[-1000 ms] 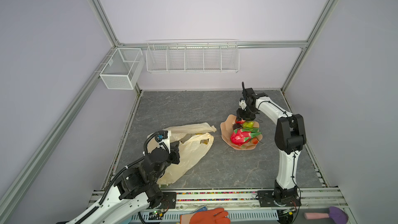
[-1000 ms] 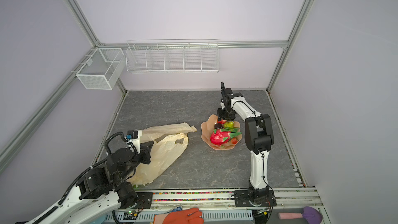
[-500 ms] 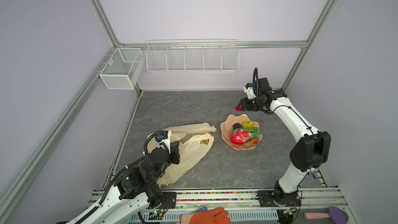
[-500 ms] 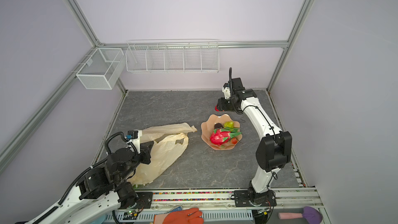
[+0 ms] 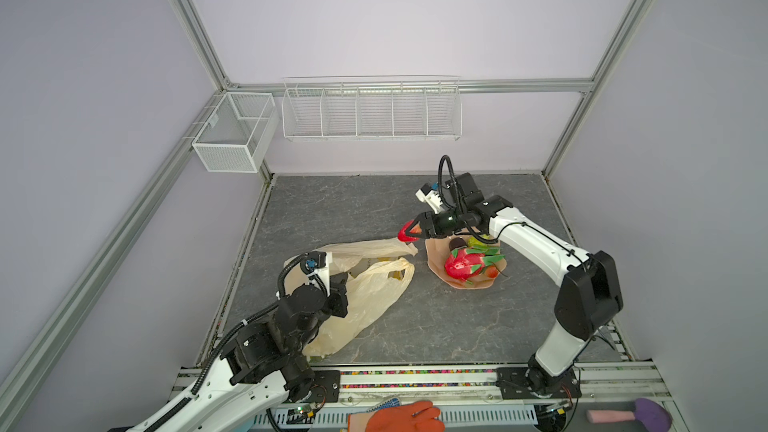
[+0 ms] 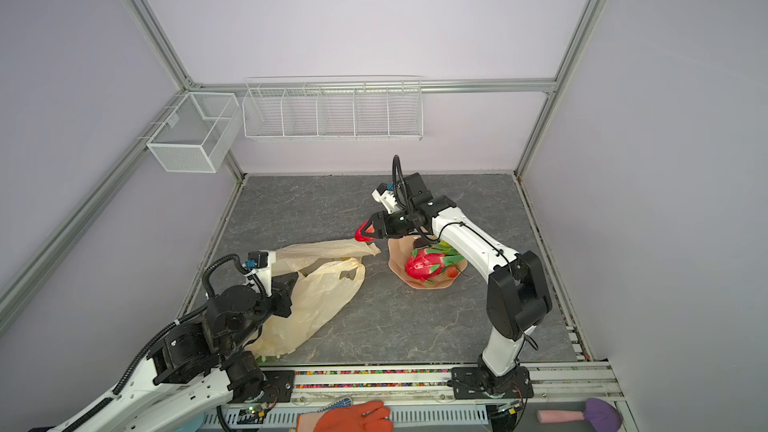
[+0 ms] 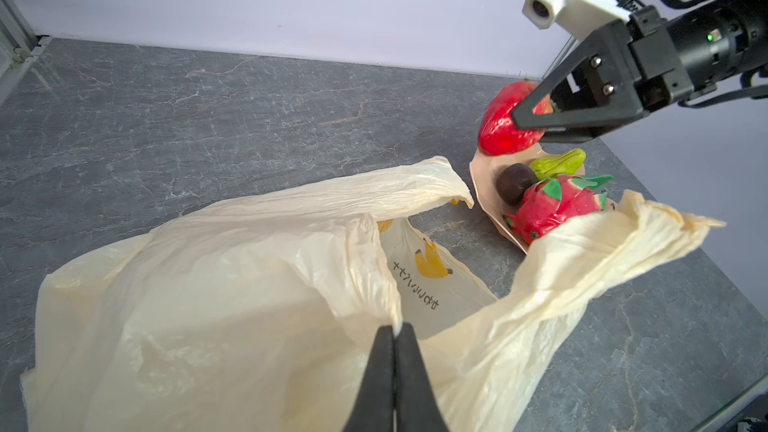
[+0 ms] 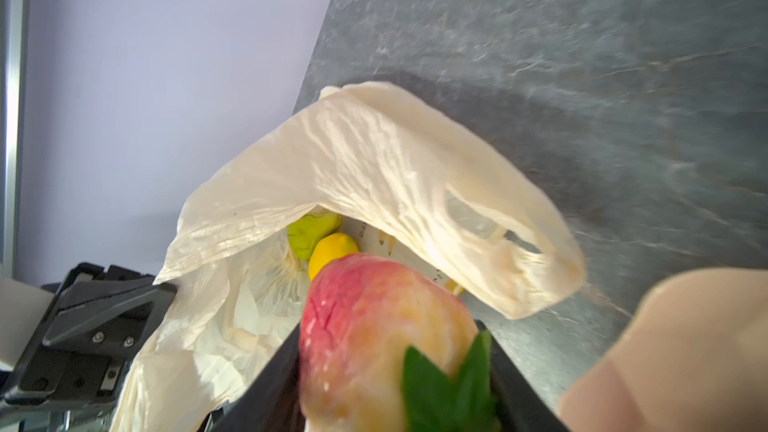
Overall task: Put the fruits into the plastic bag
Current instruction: 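Lift the strawberry and carry it with the right gripper into the bag, then open the right gripper to drop the strawberry inside the bag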
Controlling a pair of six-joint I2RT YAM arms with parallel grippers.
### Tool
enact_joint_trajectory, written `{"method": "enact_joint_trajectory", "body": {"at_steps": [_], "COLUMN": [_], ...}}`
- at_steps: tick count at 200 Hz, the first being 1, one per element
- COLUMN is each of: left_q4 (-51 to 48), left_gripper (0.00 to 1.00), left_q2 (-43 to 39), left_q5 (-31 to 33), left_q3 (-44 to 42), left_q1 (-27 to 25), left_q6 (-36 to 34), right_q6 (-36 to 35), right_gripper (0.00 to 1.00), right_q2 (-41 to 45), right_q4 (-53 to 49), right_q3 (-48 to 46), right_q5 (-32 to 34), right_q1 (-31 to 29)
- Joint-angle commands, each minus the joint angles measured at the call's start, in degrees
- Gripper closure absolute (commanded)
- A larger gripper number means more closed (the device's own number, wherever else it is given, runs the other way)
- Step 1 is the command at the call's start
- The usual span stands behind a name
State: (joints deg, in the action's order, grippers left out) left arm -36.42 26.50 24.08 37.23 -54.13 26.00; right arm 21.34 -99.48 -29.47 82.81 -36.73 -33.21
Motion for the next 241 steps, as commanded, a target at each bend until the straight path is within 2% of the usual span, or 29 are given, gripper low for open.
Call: {"method": "enact_joint_trajectory", "body": {"at_steps": [1, 59, 105, 158, 192, 221, 241], "left_q4": [1.30, 2.55, 3.84, 4.25, 4.34, 3.69, 3.47], "left_gripper": [1.00, 1.00, 1.00, 1.00, 1.00, 1.00, 1.00], "left_q2": [0.09, 1.67, 2.78, 3.04, 3.12, 2.96, 2.57], "left_q5": [-0.07, 1.38, 2.02, 2.42, 2.47, 3.21, 3.30], "left_q3": [1.91, 3.52, 4.05, 4.34, 4.64, 5.09, 4.91], "left_q1": [-0.05, -0.01, 0.03, 0.01, -0.01, 0.04, 0.00], "left_q6": [-0.60, -1.18, -1.65, -2.14, -2.79, -3.22, -3.15], "right_q6": [3.09, 6.80, 9.59, 10.80, 12.14, 13.27, 14.60], "right_gripper": [0.59, 0.60, 0.61, 0.61, 0.60, 0.50, 0.32], "right_q2": [-0.23, 2.14, 1.60, -2.64, -9.01, -13.92, -15.02], "right_q4": [5.25, 11.81, 16.09, 18.18, 17.83, 16.81, 17.51], "right_q3": [-3.19, -10.60, -13.52, -11.78, -5.96, -0.89, -0.08], "right_q5": [-2.89, -3.18, -3.45, -4.18, -6.31, -8.62, -10.07], "right_q1": [-2.96, -11.60, -15.80, -19.19, -21.54, -23.70, -24.33]}}
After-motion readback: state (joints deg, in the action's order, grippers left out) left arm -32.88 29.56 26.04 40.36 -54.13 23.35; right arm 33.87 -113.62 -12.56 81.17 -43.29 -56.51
